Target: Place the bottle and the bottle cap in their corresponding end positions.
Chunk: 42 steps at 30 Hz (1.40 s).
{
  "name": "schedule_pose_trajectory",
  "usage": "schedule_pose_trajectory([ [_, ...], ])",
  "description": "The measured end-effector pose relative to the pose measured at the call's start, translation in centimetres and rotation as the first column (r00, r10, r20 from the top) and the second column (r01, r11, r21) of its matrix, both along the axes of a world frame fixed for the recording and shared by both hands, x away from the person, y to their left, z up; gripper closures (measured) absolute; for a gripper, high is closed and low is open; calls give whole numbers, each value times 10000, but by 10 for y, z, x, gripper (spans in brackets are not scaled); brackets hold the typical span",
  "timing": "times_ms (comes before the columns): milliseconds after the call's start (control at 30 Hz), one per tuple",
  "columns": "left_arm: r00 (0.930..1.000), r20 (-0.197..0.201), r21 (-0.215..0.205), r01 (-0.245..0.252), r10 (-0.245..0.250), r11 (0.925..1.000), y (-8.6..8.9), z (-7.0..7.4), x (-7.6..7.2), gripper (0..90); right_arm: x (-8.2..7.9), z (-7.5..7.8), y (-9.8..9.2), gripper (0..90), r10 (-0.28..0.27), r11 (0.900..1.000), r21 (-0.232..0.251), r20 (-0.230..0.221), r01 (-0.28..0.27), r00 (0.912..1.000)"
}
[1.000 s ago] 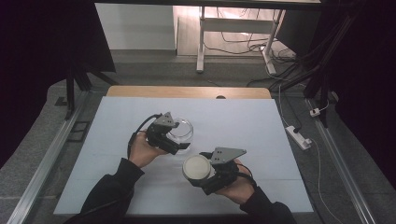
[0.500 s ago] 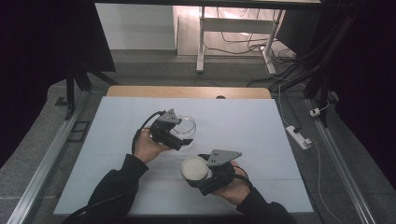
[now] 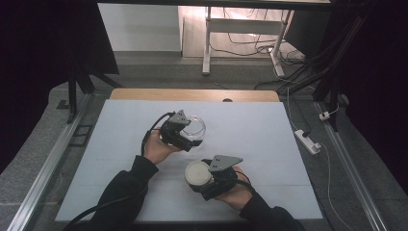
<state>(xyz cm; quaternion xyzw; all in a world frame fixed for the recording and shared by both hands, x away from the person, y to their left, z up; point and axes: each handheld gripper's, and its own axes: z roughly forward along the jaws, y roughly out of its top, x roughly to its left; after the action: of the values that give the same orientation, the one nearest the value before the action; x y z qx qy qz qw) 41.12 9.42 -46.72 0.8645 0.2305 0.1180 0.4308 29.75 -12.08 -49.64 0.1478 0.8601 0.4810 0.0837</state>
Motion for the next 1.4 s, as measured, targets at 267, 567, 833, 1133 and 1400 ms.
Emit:
schedule_pose_trajectory([
  [267, 9997, -123, -136, -230, 228, 9996, -1, -6, 9, 69, 5, -8, 4, 71, 29, 9999, -131, -246, -32, 9997],
  [567, 9991, -224, -113, -349, 346, 9993, -1, -16, 17, 69, 9, -20, 9, 70, 145, 9990, -421, -360, -160, 9992],
  [833, 9992, -223, -86, -327, 325, 9994, -2, -23, 21, 69, 15, -31, 12, 70, 132, 9970, -758, -298, -155, 9995],
  [1133, 9990, -243, 72, -374, 376, 9993, -5, -33, 25, 69, 20, -38, 14, 70, 116, 9943, -1058, -356, -153, 9993],
  [1400, 9988, -274, 100, -396, 399, 9992, -8, -40, 27, 69, 23, -40, 16, 70, 94, 9918, -1272, -483, -155, 9988],
])
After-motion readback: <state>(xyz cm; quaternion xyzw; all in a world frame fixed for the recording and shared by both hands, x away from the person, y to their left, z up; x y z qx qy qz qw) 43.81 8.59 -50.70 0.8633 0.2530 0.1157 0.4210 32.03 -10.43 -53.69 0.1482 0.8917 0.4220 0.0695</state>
